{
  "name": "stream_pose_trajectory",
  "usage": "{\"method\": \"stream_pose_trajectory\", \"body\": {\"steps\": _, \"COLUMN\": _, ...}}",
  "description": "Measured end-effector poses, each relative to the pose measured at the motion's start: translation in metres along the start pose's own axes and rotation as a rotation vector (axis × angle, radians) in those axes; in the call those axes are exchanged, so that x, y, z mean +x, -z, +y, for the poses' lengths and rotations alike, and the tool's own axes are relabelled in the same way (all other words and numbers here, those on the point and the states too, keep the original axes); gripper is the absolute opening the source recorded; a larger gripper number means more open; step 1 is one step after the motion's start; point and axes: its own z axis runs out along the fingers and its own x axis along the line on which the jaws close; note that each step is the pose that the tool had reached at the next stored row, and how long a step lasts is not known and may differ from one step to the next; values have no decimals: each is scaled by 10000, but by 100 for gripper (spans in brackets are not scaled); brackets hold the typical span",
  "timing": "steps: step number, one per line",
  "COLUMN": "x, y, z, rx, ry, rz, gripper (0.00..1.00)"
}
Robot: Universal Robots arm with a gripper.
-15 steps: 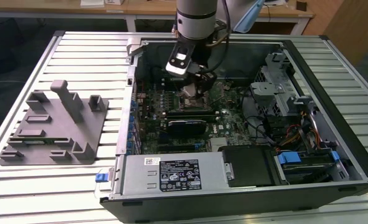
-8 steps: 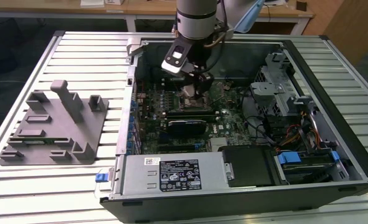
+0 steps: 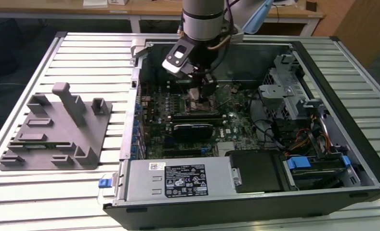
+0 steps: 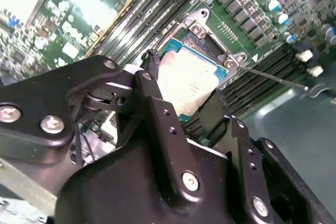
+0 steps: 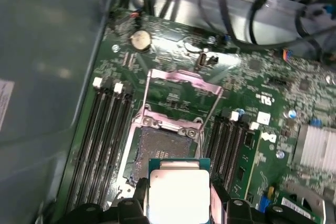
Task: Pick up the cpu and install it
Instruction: 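Place the cpu into insertion slot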
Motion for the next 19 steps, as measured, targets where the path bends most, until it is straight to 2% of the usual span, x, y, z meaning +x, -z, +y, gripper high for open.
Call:
{"method": "stream_pose_trajectory", "body": {"steps": 7, "x": 1, "y": -21, "z": -1, "rx": 49, "ry": -1266, "rz": -55, "gripper": 54}}
{"method": "stream_pose_trajectory", "body": {"steps": 11, "x": 3, "y": -38, "z": -1, "rx": 68, "ry": -1766, "rz": -77, "gripper": 54}}
{"method": "stream_pose_trajectory", "body": {"steps": 19, "x": 10, "y": -46, "z": 2, "rx": 69, "ry": -1823, "rz": -76, "gripper": 54}}
